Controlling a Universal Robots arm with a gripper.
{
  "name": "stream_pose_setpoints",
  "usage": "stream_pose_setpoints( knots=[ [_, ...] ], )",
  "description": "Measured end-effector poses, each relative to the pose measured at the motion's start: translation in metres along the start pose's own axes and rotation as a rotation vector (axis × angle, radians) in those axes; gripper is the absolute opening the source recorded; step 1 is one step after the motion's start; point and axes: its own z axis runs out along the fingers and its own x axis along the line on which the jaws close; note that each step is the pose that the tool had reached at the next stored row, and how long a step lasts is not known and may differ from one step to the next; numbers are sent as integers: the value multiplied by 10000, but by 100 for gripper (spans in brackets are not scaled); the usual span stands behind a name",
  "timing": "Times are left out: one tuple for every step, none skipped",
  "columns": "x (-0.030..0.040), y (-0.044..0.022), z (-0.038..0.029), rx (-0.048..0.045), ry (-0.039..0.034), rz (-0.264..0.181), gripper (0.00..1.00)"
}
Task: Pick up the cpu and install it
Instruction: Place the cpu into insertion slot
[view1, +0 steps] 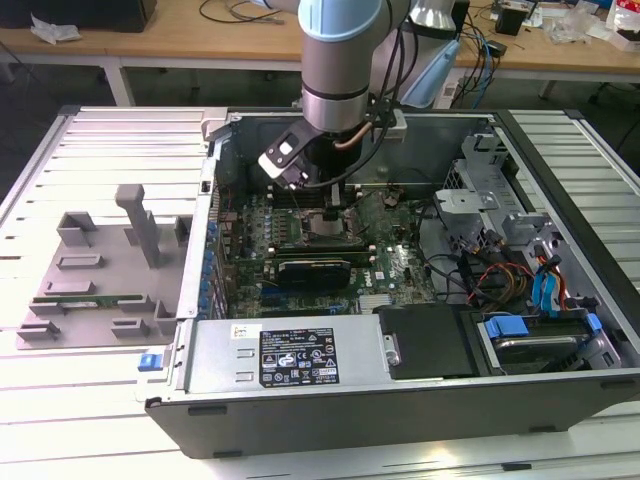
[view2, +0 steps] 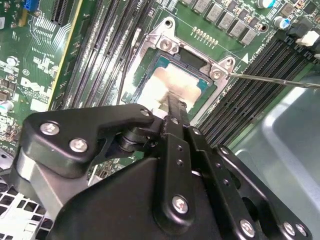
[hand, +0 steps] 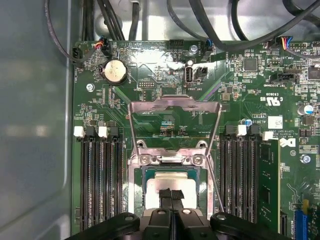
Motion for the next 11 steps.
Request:
stream_pose_setpoints(
  knots=[
    [0,0,-3,-1,1,0,11],
    [0,0,-5,0,1,0,11],
    [0,0,-7,0,0,0,11],
    [0,-13,-3,-7,1,0,11],
    [-1,-15,7,-6,-1,-2,11],
    [-1,-15,17,-6,0,-2,11],
    [-1,-16,36,-7,0,-1,11],
    [-1,-17,51,-6,0,-1,11],
    [-1,-17,61,-8,1,0,11],
    [-2,-19,85,-7,0,-1,11],
    [-2,-20,92,-7,0,0,11]
  ],
)
